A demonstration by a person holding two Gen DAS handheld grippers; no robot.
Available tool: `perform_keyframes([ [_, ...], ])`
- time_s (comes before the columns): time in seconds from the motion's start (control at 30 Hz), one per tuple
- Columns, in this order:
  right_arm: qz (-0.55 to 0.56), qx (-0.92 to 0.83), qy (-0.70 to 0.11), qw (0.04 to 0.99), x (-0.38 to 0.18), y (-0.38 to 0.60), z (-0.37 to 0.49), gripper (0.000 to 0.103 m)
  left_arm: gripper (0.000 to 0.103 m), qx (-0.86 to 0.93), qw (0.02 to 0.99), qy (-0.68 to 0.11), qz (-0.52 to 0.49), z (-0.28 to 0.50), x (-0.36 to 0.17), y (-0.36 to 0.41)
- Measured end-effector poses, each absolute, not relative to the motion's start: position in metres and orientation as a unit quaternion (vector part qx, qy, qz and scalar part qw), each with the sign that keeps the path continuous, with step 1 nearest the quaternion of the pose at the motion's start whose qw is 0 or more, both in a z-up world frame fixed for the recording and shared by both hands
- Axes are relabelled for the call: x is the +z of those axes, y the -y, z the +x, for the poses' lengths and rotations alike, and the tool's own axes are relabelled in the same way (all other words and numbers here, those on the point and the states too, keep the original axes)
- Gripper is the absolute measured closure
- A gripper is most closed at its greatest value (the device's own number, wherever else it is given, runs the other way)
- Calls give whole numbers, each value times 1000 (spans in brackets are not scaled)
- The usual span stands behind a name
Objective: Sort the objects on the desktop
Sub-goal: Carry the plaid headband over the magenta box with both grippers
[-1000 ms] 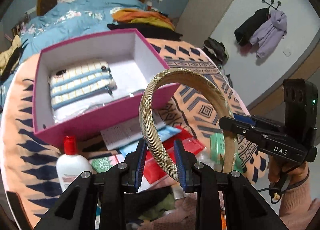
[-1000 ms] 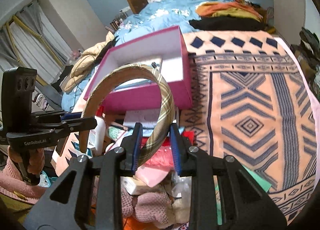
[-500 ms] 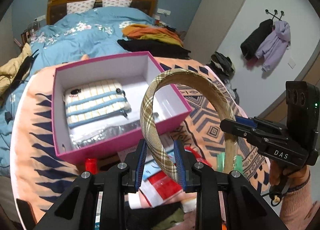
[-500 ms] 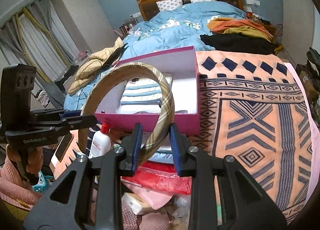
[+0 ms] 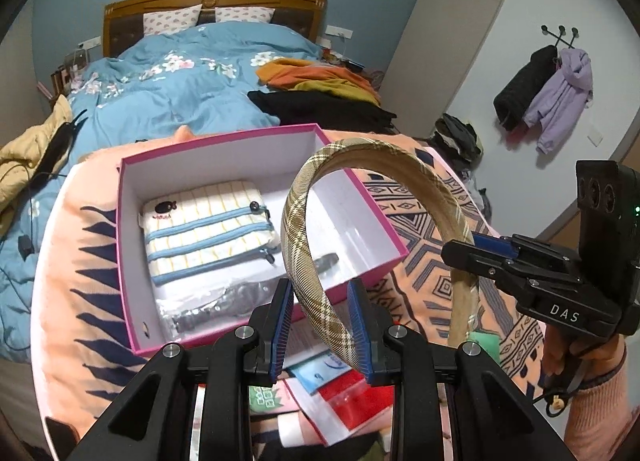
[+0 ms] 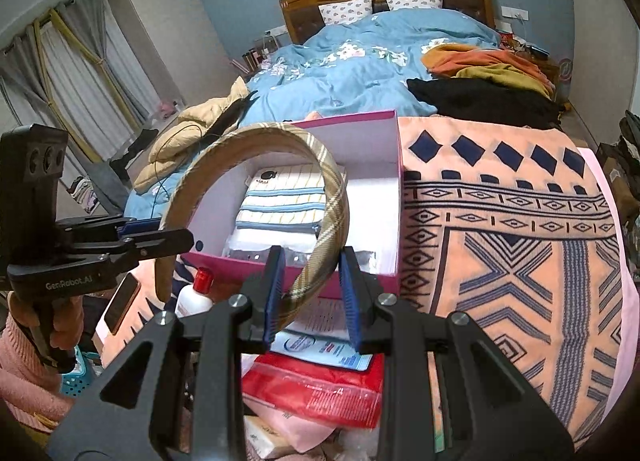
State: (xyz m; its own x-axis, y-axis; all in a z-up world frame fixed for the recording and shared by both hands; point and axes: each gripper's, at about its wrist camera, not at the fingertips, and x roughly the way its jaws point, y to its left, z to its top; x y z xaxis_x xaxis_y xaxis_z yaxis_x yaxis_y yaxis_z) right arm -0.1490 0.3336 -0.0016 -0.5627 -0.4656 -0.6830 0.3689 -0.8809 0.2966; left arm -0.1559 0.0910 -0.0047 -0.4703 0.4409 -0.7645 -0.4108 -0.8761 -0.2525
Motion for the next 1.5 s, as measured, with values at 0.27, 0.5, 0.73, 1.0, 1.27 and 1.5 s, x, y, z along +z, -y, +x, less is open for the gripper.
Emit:
perform_keyframes([
  [0.27, 412, -876, 70, 240, -8, -333, -171, 73, 75, 859, 239, 11, -453, -172, -8, -92],
  [0.5, 423, -871, 72, 238, -16, -330, -189, 73, 75, 855, 231, 4, -464, -186, -16, -95],
  [0.73, 432, -869, 58, 236, -21, -325, -209, 73, 75, 852, 223, 2, -473, -203, -23, -95],
  [1.0, 444, -866, 38, 228, -29, -318, -233, 75, 75, 849, 214, 2, -483, -222, -32, -96],
  [1.27, 457, -862, 16, 219, -39, -311, -252, 75, 75, 843, 206, 4, -497, -239, -46, -97],
  [1.5, 469, -859, 1, 207, -49, -308, -268, 77, 75, 839, 202, 2, -506, -254, -56, -101],
])
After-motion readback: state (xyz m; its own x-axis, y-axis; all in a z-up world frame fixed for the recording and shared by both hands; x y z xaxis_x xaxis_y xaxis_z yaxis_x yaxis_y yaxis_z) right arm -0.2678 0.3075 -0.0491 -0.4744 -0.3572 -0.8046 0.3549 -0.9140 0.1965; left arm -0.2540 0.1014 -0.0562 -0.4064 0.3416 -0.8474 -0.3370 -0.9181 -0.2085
